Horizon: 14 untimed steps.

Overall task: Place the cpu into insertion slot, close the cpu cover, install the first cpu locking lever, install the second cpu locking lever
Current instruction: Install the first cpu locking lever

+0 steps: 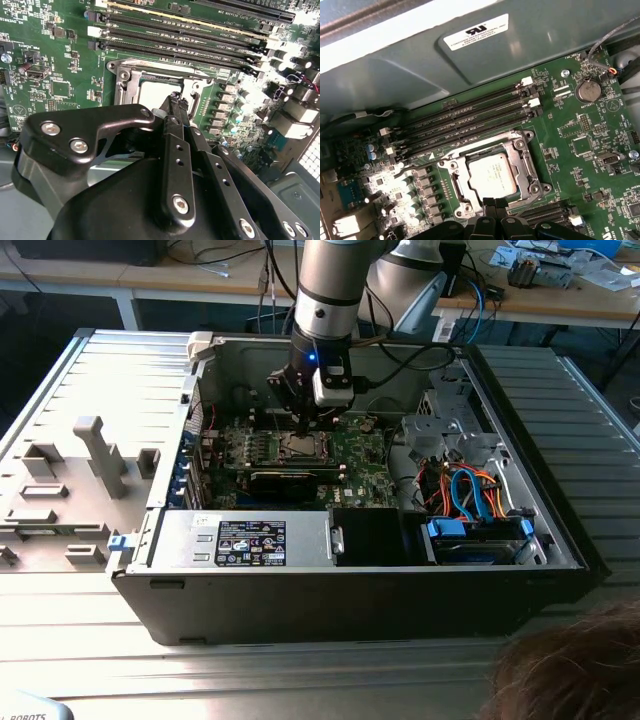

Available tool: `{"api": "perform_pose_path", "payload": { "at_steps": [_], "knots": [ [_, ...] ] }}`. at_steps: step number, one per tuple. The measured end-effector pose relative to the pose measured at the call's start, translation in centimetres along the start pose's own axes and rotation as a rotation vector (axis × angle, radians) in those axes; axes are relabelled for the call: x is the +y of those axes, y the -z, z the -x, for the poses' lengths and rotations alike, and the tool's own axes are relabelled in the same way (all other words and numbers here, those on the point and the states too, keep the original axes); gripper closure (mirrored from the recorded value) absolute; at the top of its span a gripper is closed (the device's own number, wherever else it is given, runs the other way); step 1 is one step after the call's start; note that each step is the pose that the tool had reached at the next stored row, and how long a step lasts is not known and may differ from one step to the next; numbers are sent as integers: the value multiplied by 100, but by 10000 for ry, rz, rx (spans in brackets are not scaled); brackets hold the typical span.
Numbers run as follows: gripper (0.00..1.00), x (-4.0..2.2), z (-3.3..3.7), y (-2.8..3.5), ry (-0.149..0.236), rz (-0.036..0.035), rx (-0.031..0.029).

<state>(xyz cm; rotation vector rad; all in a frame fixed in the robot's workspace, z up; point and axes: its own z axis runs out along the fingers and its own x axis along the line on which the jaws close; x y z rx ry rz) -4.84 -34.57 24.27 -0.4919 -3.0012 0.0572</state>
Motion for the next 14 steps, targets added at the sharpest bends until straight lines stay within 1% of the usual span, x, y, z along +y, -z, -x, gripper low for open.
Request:
{"api": "perform_pose_path", "payload": {
  "at_steps": [14],
  "knots": [
    [89,0,0,0,388,-36,-20]
  ]
}}
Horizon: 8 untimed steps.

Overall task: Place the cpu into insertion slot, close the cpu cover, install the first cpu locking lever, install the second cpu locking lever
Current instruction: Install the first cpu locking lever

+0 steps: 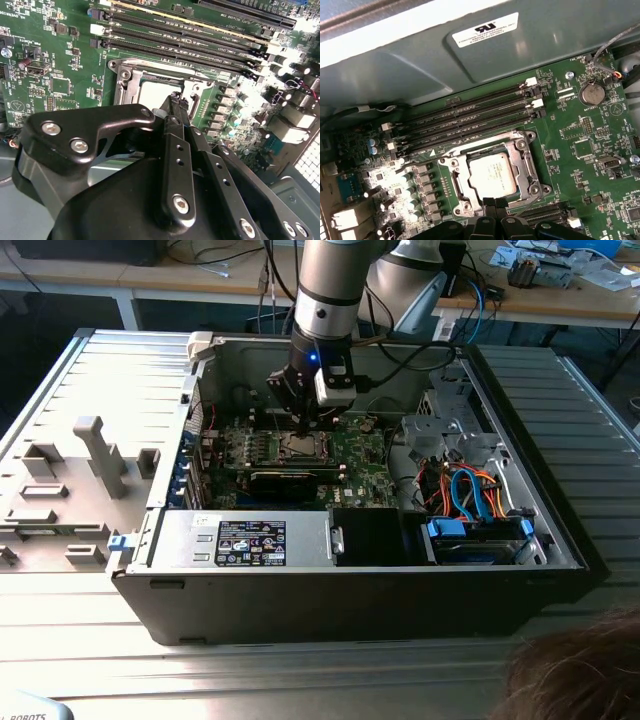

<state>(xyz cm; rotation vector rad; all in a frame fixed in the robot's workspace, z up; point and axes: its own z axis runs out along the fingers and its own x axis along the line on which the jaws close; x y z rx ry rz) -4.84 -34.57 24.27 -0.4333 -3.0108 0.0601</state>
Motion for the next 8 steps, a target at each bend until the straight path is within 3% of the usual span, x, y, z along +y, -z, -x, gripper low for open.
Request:
{"api": "perform_pose_path", "payload": {
  "at_steps": [8],
  "knots": [
    [89,0,0,0,218,-20,-12]
  ]
}}
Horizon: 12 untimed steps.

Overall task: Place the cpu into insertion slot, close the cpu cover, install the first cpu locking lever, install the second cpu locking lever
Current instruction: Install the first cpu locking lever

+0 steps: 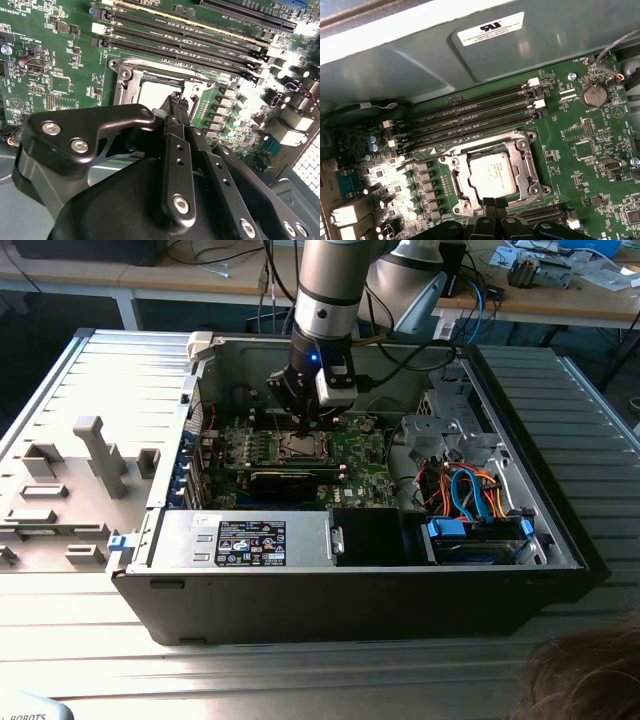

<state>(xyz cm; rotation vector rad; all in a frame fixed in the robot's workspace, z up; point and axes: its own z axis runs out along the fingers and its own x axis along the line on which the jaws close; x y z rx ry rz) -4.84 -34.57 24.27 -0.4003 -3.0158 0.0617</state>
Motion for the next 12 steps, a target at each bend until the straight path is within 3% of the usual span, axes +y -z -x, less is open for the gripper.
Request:
{"api": "perform_pose_path", "payload": {
  "at_steps": [12],
  "knots": [
    [89,0,0,0,281,-25,-15]
  ]
}}
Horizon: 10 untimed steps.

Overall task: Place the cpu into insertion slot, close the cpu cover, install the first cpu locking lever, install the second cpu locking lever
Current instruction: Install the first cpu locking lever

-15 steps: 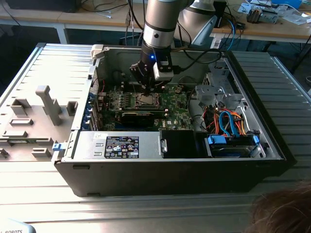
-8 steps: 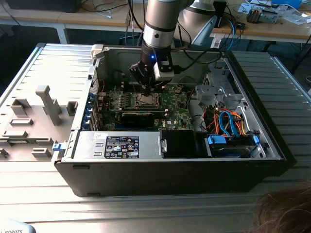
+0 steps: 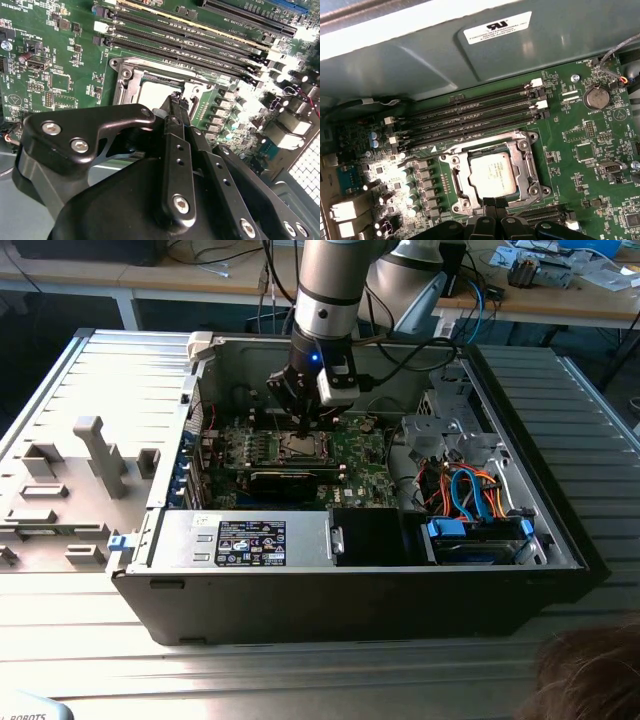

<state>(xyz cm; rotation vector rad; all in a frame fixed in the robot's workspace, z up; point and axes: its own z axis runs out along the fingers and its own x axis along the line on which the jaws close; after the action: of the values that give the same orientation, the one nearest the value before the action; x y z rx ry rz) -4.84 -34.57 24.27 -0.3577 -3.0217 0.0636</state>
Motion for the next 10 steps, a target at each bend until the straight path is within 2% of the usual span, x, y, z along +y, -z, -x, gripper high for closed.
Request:
{"api": "perform_pose_path", "payload": {
  "at_steps": [10],
  "knots": [
    [89,0,0,0,270,-24,-14]
  ]
}}
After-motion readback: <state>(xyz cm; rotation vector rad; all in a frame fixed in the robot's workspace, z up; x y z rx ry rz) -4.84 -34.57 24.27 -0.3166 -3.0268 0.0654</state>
